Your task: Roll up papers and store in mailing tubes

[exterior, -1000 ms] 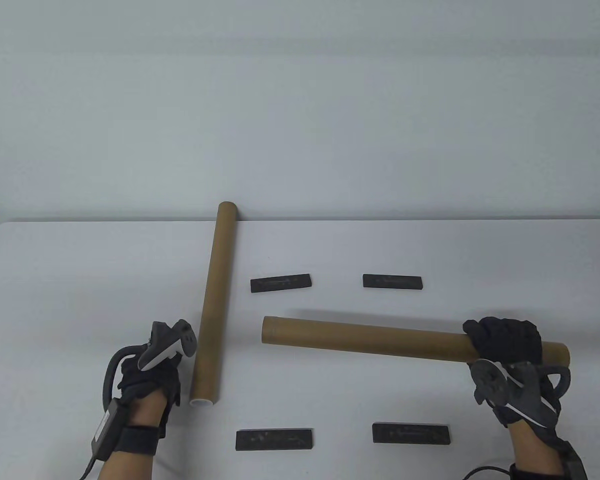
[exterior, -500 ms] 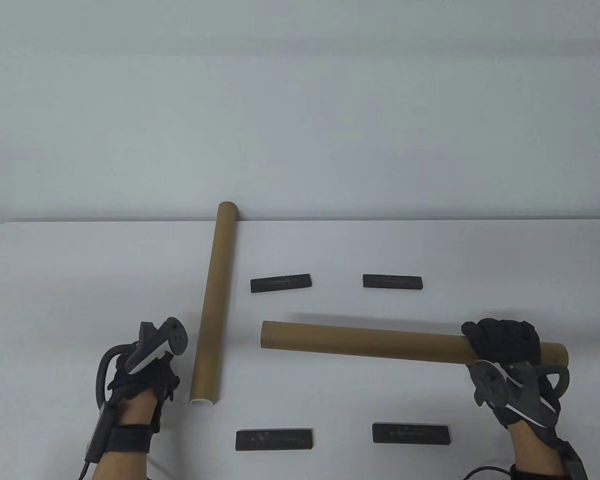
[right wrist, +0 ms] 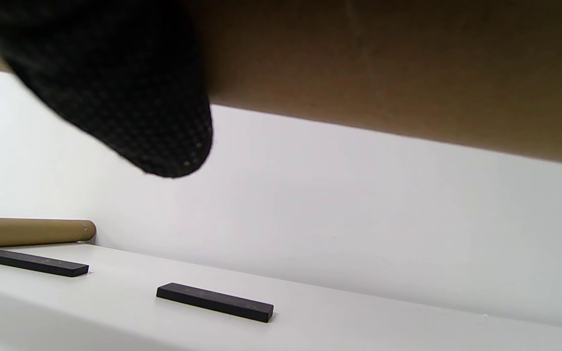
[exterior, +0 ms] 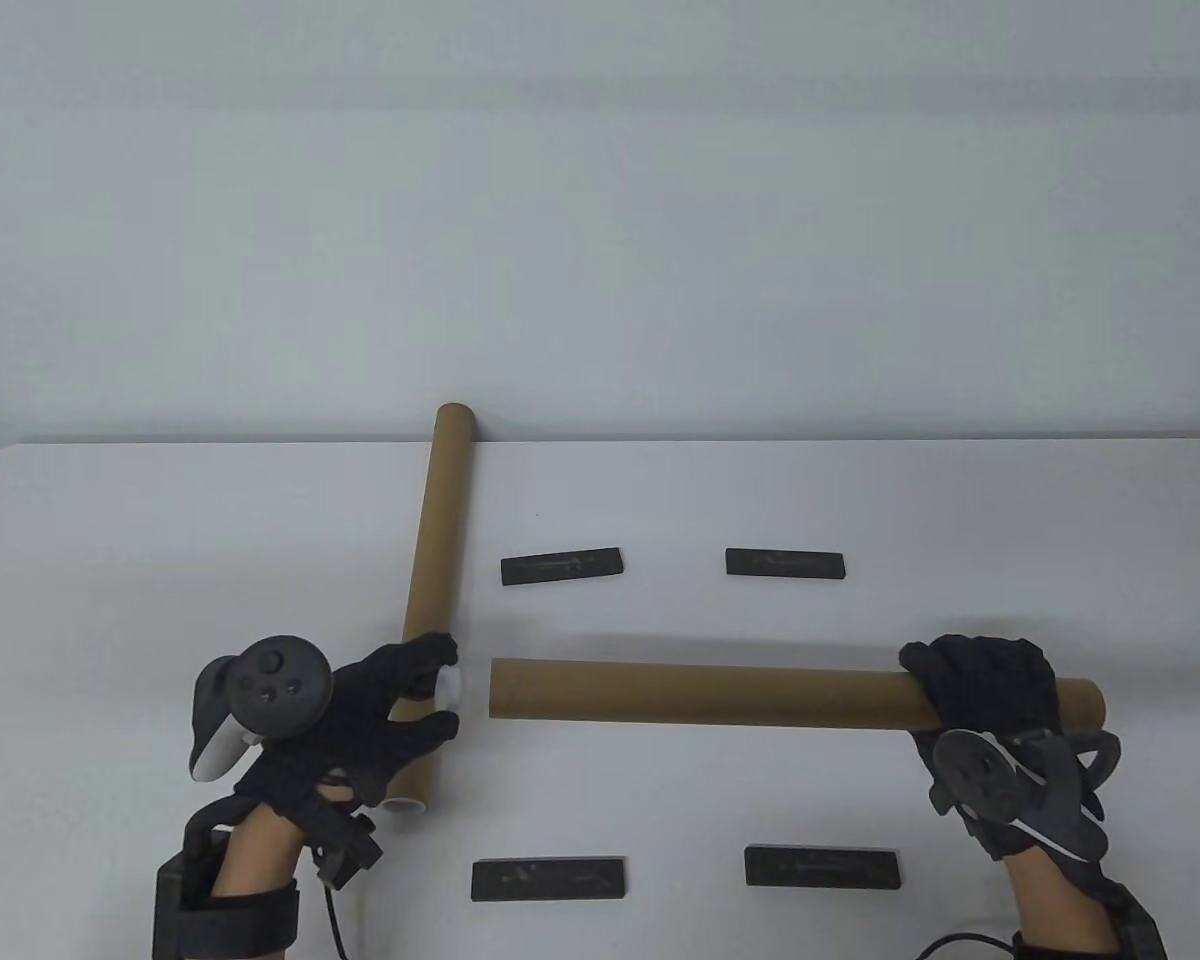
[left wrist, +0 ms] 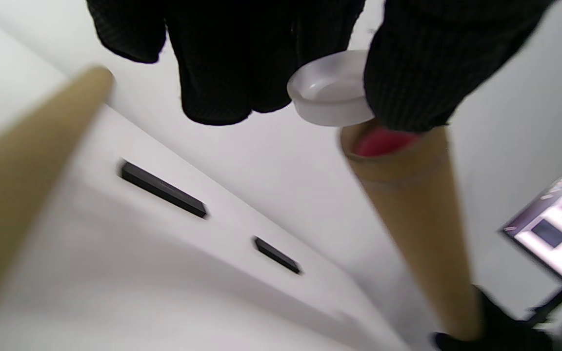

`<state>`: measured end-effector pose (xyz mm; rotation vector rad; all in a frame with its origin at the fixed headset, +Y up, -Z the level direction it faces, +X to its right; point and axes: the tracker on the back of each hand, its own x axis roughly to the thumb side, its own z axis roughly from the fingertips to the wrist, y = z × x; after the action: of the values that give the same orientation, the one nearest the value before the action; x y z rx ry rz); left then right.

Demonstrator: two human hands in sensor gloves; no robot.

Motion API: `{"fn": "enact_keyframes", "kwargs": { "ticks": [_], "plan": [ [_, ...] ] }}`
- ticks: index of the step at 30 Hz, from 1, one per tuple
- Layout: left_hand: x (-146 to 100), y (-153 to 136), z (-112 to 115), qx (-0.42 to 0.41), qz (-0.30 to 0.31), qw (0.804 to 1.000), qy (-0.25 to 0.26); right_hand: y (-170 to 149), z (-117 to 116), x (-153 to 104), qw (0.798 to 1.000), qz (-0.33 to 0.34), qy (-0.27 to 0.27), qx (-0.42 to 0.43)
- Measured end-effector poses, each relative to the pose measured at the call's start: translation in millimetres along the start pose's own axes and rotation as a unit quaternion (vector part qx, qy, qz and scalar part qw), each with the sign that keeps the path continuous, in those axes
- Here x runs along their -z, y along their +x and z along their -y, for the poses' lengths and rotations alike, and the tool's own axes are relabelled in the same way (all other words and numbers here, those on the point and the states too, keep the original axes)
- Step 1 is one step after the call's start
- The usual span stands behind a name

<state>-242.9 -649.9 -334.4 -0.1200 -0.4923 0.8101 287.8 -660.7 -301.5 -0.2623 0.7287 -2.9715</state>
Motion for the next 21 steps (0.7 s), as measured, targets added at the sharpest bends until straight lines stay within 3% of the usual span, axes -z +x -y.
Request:
{"fn": "enact_keyframes", "kwargs": {
  "ticks": [6, 17, 21],
  "plan": [
    [6, 1, 14, -0.07, 0.018, 0.997, -0.007, -1, -1, -1, 1.0, 0.0, -0.002, -0.001],
    [8, -4, 19, -0.077, 0.009, 0.997, 0.001, 0, -3, -1, 1.0, 0.007, 0.0, 0.002],
    [8, 7, 25, -0.051, 0.007, 0.998, 0.036, -3, -5, -1, 1.0, -0.005, 0.006, -0.002]
  ]
}}
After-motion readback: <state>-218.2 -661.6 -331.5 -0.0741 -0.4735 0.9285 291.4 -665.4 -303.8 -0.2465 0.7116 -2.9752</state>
